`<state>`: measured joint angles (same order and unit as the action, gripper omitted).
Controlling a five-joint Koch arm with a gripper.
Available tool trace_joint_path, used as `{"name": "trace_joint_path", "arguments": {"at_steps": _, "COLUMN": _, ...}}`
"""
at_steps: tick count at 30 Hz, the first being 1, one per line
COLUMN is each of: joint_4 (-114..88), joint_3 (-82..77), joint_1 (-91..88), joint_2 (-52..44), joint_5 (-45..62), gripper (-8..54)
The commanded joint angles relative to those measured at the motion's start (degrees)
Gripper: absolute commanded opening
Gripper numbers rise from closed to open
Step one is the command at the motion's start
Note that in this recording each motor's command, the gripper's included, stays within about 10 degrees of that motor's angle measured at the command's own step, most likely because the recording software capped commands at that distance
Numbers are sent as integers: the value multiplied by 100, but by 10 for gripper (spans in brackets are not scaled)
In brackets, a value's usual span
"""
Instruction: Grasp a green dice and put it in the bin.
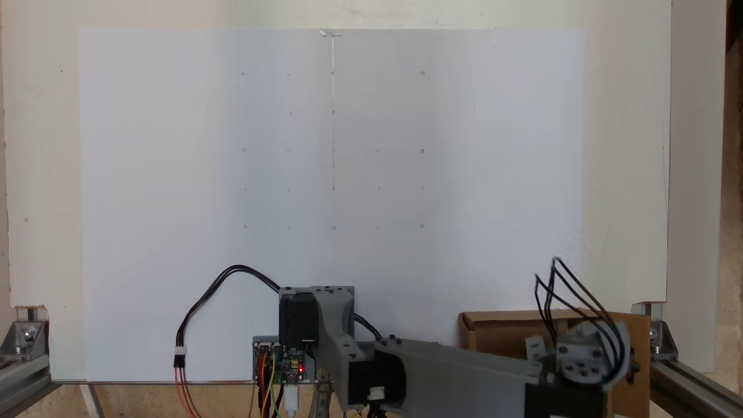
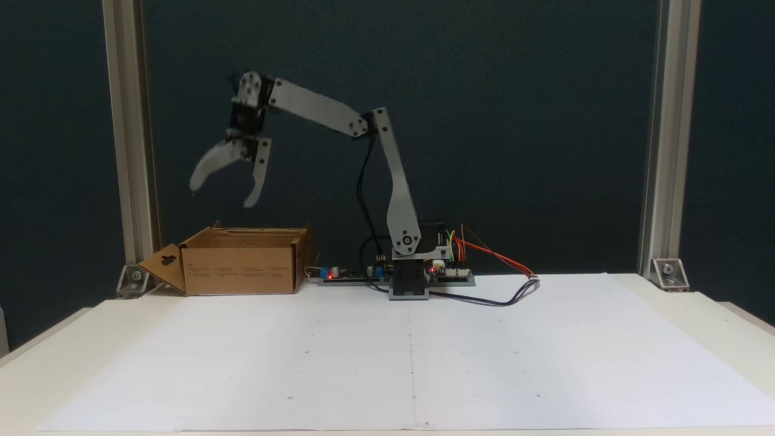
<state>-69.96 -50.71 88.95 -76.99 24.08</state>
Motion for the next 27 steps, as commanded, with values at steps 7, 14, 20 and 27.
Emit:
{"name": "trace_joint_path", "arguments": {"at_steps": 7, "joint_4": -26, "joint_3": 79, "joint_1": -2646, "joint_2": -1169, "joint_5": -1503, "gripper": 453}}
{"name": "trace_joint_path", "arguments": {"at_steps": 14, "joint_4": 9, "joint_3": -993, "joint_1": -5370, "joint_2": -1995, "joint_5": -2092, "gripper": 454}}
{"name": "trace_joint_path", "arguments": {"at_steps": 20, "joint_4": 79, "joint_3": -1934, "joint_1": -7585, "joint_2": -2426, "joint_5": -2900, "gripper": 454}}
{"name": "trace_joint_path", "arguments": {"at_steps": 27, "joint_4": 1800, "joint_3": -4008, "joint_1": -8851, "joint_2": -3261, "joint_5": -3067, "gripper": 451}}
